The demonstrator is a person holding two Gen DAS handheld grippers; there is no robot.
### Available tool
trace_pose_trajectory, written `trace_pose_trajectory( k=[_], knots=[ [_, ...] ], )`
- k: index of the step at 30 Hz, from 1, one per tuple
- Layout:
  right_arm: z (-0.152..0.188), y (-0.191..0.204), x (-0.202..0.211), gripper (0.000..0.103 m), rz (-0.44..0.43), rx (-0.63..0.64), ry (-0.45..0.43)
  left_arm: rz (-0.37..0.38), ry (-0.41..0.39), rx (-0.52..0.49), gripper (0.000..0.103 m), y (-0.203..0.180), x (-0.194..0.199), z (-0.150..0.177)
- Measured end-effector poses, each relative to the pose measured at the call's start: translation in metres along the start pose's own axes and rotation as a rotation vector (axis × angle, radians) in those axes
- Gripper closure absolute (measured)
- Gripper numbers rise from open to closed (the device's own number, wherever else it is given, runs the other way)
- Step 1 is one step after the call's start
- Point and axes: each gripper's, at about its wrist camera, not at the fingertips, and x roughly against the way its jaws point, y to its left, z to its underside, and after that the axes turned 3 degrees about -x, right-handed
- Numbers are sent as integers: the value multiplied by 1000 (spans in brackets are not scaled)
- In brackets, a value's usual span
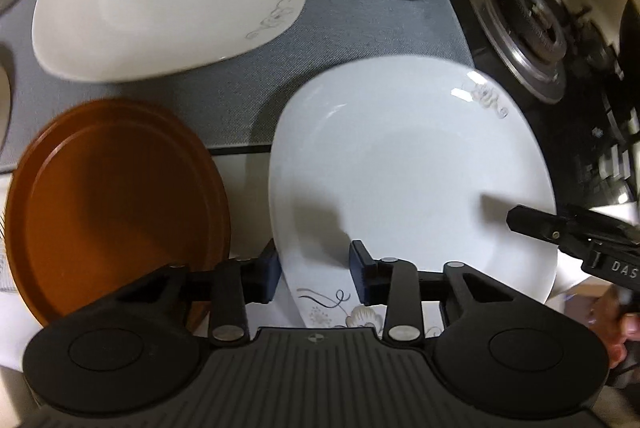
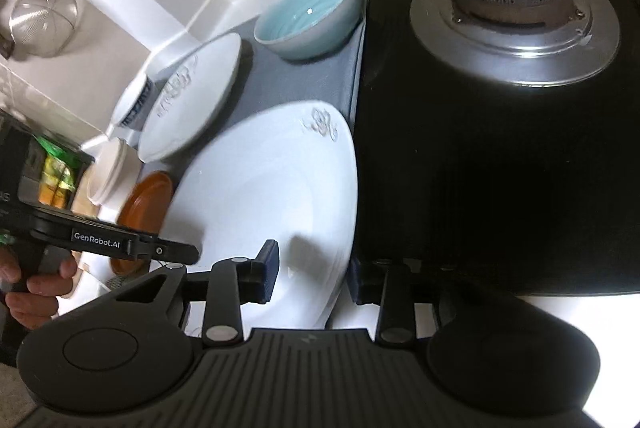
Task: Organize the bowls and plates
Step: 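Lift the white plate with both grippers and carry it over the white plate on the mat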
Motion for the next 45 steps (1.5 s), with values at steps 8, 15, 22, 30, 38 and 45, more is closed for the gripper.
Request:
trace_pose_trajectory(
  k=[8, 15, 22, 30, 38, 45],
  knots=[
    [-6, 2, 11, 76, -47, -12, -15, -37, -85, 25, 70, -4, 40, -4],
    [-16, 12, 22, 79, -100, -1, -69, -56, -185, 33, 70, -10, 80, -21],
    [-31, 38, 28, 79, -141, 47, -104, -95, -264, 79, 70, -10, 110, -26],
    [-49, 66, 5, 79, -175, 80, -91, -135, -300, 161, 70, 21, 122, -29],
    [-66, 104, -28, 79, -181, 149, -81, -134, -301, 247, 70, 75, 122, -39],
    [-80, 138, -49, 80, -167, 179, -86, -114, -328, 281, 70, 108, 136, -53]
  ],
)
